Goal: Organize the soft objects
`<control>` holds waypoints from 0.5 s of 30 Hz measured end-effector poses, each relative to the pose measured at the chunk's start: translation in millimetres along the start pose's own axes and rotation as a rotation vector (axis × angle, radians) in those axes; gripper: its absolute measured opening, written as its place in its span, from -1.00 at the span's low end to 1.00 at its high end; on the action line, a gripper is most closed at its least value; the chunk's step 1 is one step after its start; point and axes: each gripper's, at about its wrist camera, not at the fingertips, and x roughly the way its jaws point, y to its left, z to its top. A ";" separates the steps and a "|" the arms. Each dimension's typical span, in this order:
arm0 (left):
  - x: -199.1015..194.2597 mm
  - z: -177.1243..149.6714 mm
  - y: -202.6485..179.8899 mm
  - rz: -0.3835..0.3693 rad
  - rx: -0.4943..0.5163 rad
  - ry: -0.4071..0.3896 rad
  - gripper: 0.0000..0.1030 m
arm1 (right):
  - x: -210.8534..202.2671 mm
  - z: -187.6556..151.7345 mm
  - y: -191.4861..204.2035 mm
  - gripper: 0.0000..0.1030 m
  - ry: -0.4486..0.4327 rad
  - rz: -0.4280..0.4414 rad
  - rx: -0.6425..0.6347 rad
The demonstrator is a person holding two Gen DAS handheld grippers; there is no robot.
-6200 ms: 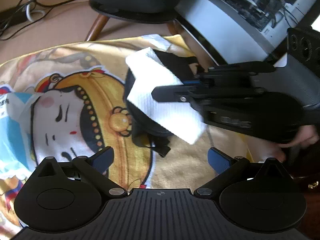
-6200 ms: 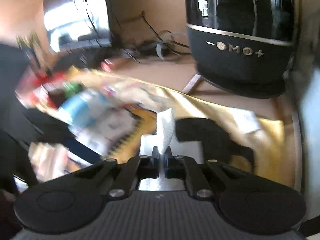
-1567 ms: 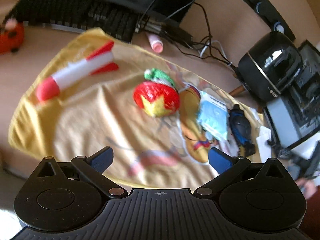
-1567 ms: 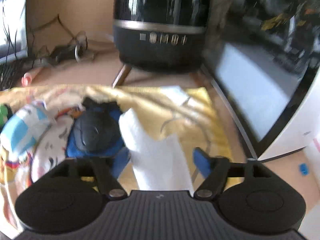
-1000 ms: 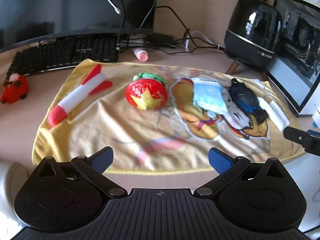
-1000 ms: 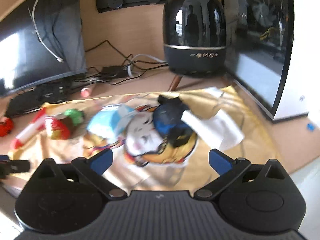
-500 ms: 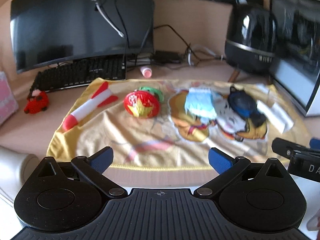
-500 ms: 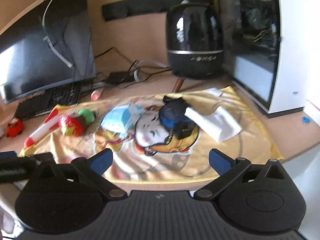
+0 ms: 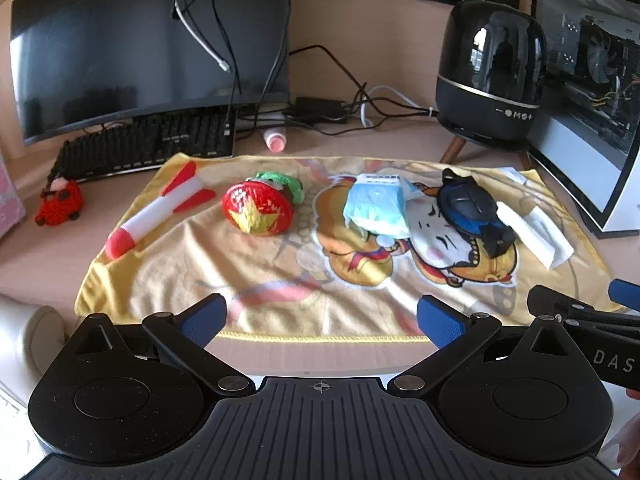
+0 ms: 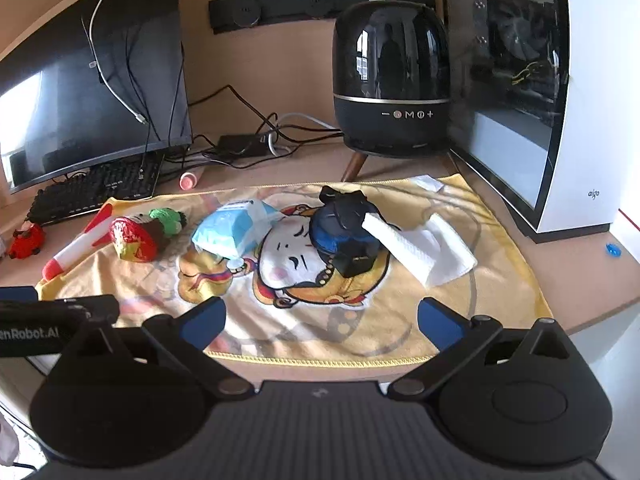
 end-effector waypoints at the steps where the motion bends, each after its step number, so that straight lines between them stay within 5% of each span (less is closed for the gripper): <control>1: 0.5 -0.1 -0.4 0.001 -0.001 0.003 1.00 | 0.0 -0.4 -0.9 1.00 0.001 -0.001 -0.001; 15: 4.3 -2.7 -2.1 0.018 -0.042 0.029 1.00 | 0.0 -2.8 -7.3 1.00 0.017 -0.003 -0.011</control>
